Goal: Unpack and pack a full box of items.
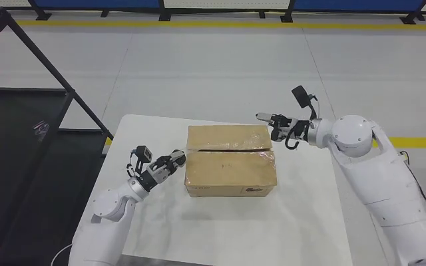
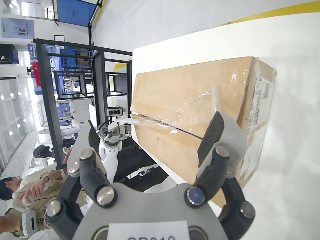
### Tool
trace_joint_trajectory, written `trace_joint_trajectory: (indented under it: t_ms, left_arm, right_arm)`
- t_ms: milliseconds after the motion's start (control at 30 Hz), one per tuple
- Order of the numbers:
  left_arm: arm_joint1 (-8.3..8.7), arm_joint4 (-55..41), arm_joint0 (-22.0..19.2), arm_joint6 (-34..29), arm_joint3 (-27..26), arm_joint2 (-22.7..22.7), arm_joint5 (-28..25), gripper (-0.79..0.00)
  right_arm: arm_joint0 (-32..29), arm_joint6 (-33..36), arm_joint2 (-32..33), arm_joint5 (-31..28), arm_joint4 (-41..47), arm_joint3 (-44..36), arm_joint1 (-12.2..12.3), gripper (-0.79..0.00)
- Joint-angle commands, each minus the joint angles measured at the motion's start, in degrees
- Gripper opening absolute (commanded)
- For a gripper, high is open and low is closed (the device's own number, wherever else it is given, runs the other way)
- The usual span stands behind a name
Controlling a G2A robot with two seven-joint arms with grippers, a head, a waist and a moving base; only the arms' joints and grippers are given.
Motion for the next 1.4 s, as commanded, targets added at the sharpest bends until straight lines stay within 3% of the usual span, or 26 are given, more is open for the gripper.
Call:
trace_joint_trajectory:
  t_ms: [0,67,200,233,300,633,667,700,767,1367]
  left_arm:
    - [0.0,-0.1,-0.1,0.0,0.0,0.3,0.2,-0.785]
    - [0.02,-0.1,-0.3,-0.1,0.0,0.4,0.2,-0.785]
    - [0.11,-0.2,-0.4,0.0,-0.2,0.6,0.3,-0.785]
    - [0.13,-0.2,-0.4,0.0,-0.2,0.6,0.3,-0.785]
    - [0.19,-0.3,-0.2,-0.1,-0.4,0.6,0.1,-0.785]
    - [0.33,-0.8,0.1,0.1,-0.8,1.0,-0.4,-0.785]
    - [0.33,-0.8,0.1,0.1,-0.9,1.1,-0.4,-0.785]
    - [0.33,-0.8,0.0,0.2,-0.9,1.2,-0.4,-0.785]
    - [0.36,-0.9,0.0,0.2,-1.1,1.3,-0.3,-0.785]
    - [0.73,-1.2,0.6,0.3,-2.2,1.5,-0.4,-0.785]
  right_arm:
    - [0.0,-5.0,-3.2,0.8,-11.8,-3.6,-0.1,0.0]
    - [0.2,-6.4,-6.6,-1.4,-22.4,-6.7,0.0,0.0]
    - [1.6,-5.2,-10.4,4.4,-32.5,-9.4,-0.6,0.0]
    - [2.0,-4.3,-10.9,4.8,-33.5,-9.4,-0.8,-0.049]
    - [3.8,-1.4,-12.1,7.6,-35.0,-8.1,-1.4,0.0]
    - [3.8,-2.3,-11.9,8.6,-35.4,-7.2,-1.7,0.0]
    - [3.6,-2.2,-11.9,8.0,-35.3,-7.2,-1.7,-0.139]
    - [3.6,-1.6,-11.9,7.3,-35.3,-7.0,-1.8,-0.339]
    - [4.0,-0.2,-12.3,6.9,-36.3,-5.9,-2.0,-0.462]
    - [11.6,9.6,-19.5,5.8,-42.7,2.9,-6.5,-0.523]
